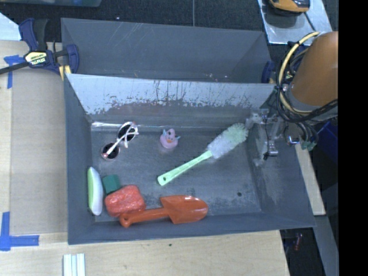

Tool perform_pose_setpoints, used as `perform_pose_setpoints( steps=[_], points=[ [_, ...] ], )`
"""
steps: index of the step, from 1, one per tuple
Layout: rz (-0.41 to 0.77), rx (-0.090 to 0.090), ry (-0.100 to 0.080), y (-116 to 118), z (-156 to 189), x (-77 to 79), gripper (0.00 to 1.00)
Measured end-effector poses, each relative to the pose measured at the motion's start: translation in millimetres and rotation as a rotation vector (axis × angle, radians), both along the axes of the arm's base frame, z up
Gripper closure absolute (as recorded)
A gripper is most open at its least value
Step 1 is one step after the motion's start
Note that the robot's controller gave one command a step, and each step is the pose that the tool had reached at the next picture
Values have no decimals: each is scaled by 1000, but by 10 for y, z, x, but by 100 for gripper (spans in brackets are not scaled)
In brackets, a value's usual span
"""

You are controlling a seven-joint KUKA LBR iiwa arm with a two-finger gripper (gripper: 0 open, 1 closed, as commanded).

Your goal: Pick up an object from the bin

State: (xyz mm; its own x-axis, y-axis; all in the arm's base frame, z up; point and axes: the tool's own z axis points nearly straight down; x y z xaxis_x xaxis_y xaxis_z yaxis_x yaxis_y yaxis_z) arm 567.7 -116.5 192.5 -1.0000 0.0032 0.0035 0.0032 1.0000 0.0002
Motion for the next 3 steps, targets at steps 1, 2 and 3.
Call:
perform_pose_setpoints(
  steps=[1,2,3],
  points=[
    [3,-1,-8,3,39,18,0],
    [115,-2,-10,231,-496,-372,0],
    [155,-4,-20,581,-561,-260,0]
  ],
)
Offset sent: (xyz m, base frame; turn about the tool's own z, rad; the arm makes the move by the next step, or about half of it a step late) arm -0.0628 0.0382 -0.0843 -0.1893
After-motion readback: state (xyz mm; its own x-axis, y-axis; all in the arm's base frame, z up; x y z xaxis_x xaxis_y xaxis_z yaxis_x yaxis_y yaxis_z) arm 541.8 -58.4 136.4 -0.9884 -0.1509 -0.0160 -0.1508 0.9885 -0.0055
